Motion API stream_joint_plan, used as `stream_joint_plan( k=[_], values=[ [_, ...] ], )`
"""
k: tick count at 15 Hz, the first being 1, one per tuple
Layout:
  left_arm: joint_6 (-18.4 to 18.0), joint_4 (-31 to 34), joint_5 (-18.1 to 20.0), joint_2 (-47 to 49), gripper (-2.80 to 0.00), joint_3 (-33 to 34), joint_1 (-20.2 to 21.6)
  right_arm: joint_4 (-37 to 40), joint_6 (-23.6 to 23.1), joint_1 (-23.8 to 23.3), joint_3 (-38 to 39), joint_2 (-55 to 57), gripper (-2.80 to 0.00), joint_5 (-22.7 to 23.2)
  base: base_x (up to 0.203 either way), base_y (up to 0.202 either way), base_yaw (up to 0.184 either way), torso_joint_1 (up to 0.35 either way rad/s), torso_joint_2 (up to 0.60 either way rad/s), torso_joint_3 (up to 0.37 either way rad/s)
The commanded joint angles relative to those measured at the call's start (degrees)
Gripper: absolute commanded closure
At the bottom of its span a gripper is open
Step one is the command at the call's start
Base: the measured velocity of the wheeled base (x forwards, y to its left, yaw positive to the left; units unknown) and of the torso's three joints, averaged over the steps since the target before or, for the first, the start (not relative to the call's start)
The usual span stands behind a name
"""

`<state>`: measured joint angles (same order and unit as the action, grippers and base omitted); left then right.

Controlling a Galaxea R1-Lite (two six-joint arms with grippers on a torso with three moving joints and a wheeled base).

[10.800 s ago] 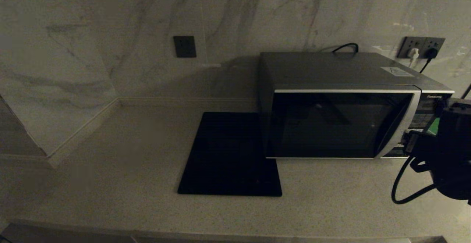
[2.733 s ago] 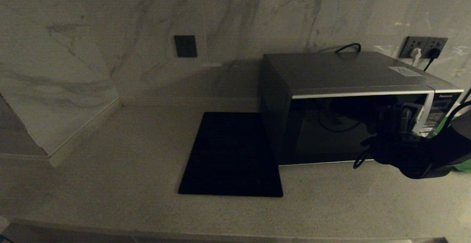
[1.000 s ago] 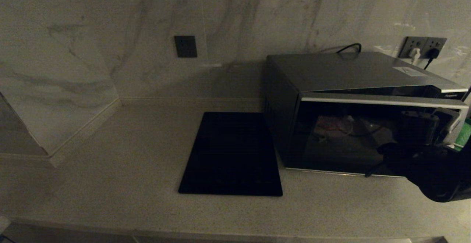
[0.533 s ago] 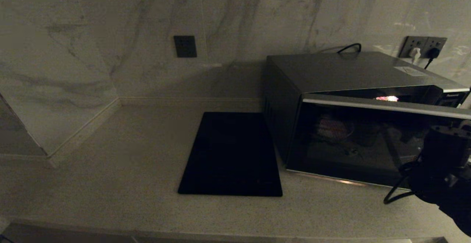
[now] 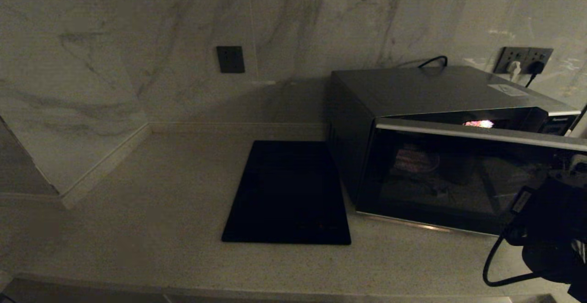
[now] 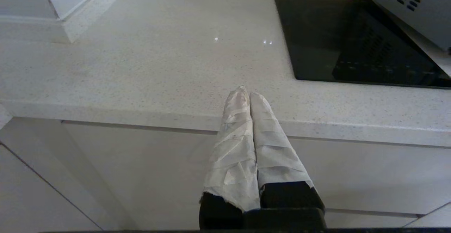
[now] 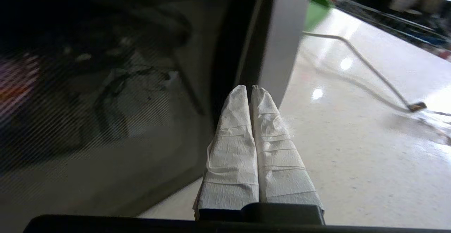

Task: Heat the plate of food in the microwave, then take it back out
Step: Open the microwave oven

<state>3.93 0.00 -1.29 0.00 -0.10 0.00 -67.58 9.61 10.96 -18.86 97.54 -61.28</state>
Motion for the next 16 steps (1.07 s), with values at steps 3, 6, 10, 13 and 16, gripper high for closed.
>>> stream_joint_plan(
  k=[3, 6, 10, 13, 16],
  values=[
    [0.0, 0.0, 0.0, 0.0, 0.00, 0.0, 0.0, -0.3, -0.5, 5.2, 0.5, -3.4, 0.00, -0.6, 0.000, 0.000, 0.000, 0.000, 0.00, 0.000],
    [0.0, 0.0, 0.0, 0.0, 0.00, 0.0, 0.0, -0.3, -1.0, 8.4, 1.6, -6.1, 0.00, -0.5, 0.000, 0.000, 0.000, 0.000, 0.00, 0.000],
    [0.0, 0.0, 0.0, 0.0, 0.00, 0.0, 0.0, -0.3, -1.3, 13.7, 2.5, -9.3, 0.00, -0.7, 0.000, 0.000, 0.000, 0.000, 0.00, 0.000],
    [0.0, 0.0, 0.0, 0.0, 0.00, 0.0, 0.0, -0.3, -2.3, 16.5, 2.1, -12.0, 0.00, -2.3, 0.000, 0.000, 0.000, 0.000, 0.00, 0.000],
    [0.0, 0.0, 0.0, 0.0, 0.00, 0.0, 0.0, -0.4, -6.2, 17.2, -2.0, -17.3, 0.00, -2.7, 0.000, 0.000, 0.000, 0.000, 0.00, 0.000]
  ],
)
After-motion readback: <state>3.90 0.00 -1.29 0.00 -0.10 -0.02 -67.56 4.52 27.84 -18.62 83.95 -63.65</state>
